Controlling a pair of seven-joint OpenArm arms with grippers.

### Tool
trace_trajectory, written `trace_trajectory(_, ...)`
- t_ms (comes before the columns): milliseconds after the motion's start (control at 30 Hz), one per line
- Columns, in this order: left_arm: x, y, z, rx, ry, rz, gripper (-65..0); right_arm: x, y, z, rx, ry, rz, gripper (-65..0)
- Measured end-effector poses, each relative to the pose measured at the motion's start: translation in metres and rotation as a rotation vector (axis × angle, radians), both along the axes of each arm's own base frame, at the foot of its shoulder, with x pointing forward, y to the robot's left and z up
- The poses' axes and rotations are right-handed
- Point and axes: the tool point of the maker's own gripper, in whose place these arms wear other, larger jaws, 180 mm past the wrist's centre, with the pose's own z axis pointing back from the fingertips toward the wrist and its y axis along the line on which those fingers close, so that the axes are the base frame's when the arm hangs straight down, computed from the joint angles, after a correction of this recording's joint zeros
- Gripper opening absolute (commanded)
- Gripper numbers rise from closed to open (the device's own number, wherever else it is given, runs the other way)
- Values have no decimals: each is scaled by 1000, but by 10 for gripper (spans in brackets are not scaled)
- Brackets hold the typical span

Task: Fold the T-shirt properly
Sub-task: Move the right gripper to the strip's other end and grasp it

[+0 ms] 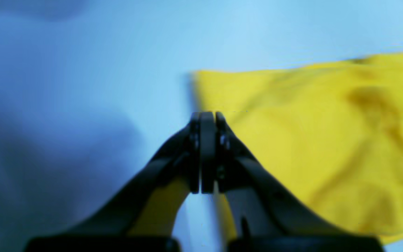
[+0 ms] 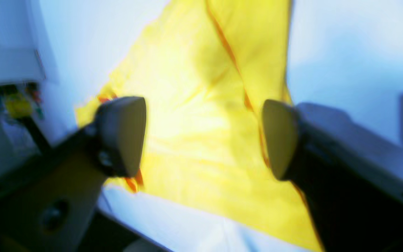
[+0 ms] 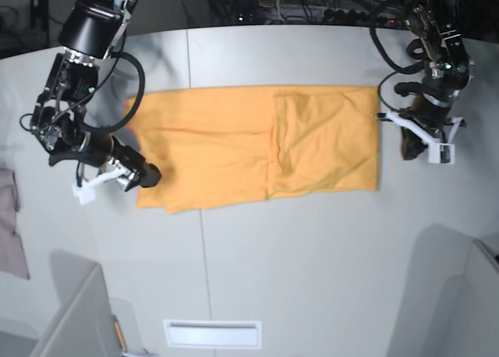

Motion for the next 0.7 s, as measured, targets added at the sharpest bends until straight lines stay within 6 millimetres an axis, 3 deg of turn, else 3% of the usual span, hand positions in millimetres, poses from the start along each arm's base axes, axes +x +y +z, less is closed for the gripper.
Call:
trace_trajectory(100, -17, 42, -2, 52, 29, 80, -650, 8, -23, -5, -38, 15, -26, -156)
trace_trajectory(200, -33, 66, -18, 48, 88, 129, -650, 5, -38, -20, -38, 68, -44, -156)
trace_trajectory(333, -47, 101, -29, 79, 147, 200, -650, -4, -39, -46, -35, 121, -52, -156)
trace_trajectory(433, -45, 101, -30, 73, 144, 191, -650, 5, -33, -52, -93, 107, 9, -159)
trace_trajectory(533, -42, 98, -29, 68, 139, 184, -650, 3, -20, -56, -97, 97, 41, -213)
trace_trajectory(700, -39, 94, -32, 67, 144, 170, -650, -9, 22, -57, -39, 93, 126, -269)
